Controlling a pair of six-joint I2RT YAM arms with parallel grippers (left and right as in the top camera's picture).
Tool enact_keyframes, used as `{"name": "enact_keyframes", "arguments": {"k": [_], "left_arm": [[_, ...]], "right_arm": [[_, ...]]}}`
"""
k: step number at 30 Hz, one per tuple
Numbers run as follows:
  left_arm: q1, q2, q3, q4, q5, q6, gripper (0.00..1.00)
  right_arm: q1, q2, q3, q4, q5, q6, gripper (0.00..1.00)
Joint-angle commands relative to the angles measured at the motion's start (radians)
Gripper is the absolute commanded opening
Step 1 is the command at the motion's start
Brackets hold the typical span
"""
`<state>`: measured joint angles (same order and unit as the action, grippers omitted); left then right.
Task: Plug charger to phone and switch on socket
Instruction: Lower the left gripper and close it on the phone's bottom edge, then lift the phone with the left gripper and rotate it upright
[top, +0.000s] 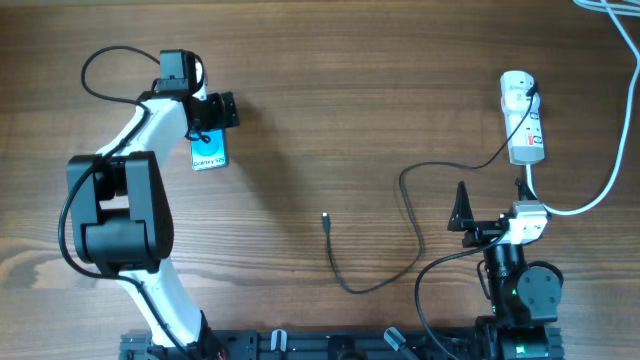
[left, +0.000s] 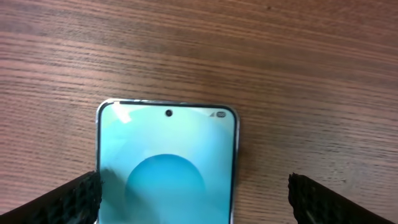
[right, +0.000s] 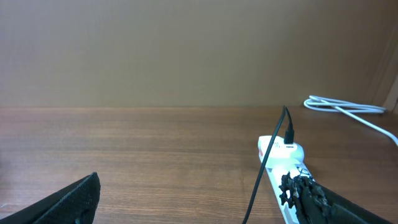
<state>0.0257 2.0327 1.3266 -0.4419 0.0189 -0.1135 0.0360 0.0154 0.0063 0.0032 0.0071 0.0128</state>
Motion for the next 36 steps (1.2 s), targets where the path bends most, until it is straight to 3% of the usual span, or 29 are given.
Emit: {"name": "enact_keyframes", "arguments": {"k": [1, 28, 36], "left_arm": [[-0.003, 0.027, -0.016, -0.019, -0.025, -0.002, 1.00], [-0.003, 0.027, -0.016, -0.228, -0.087, -0.003, 1.00], [-0.004, 0.027, -0.018, -0.257, 0.150, -0.007, 1.00]], "right_arm": [[0.004, -0.011, -0.001, 0.003, -0.009, -0.011, 1.00], [0.004, -0.011, -0.001, 0.003, -0.009, -0.010, 1.00], [0.004, -0.011, -0.001, 0.003, -0.009, -0.011, 1.00]]}}
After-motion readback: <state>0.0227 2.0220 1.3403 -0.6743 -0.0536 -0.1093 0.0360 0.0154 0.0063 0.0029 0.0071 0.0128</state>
